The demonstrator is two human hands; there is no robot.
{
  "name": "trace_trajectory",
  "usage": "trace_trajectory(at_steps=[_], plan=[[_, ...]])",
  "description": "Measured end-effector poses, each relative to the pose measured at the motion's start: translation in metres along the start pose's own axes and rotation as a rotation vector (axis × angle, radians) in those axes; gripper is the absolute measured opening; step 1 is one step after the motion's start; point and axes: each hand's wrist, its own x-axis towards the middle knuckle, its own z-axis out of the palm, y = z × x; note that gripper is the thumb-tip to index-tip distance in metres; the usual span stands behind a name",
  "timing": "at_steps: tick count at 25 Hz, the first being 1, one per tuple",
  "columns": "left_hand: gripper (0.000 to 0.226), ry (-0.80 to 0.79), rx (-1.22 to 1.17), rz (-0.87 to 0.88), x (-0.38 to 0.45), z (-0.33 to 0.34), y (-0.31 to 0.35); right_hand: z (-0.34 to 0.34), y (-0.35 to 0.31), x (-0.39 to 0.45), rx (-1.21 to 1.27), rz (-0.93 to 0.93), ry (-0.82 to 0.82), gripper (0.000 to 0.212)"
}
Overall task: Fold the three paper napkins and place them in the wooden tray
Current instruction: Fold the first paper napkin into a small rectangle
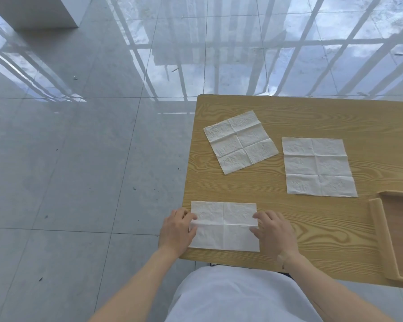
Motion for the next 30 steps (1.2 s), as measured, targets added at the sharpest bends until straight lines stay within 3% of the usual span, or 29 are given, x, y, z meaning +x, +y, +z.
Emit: trace_trajectory(at_steps=[4,17,23,30], plan=[[0.029,-0.080,0.076,0.070,0.007,-0.001,0.002,0.004,-0.003,0.003,-0.106,-0.160,-0.088,0.037],[0.003,-0.059,0.039,0.042,0.007,-0.003,0.012,0.004,0.000,0.012,-0.041,-0.086,-0.184,0.010],[0.005,-0.005,-0.058,0.006,0.006,-0.012,0.016,-0.011,0.001,0.007,0.053,-0.140,-0.126,0.005],[0.015,0.148,-0.064,0.133,0.020,-0.033,0.033,-0.040,0.001,0.003,0.047,-0.222,0.167,0.013]])
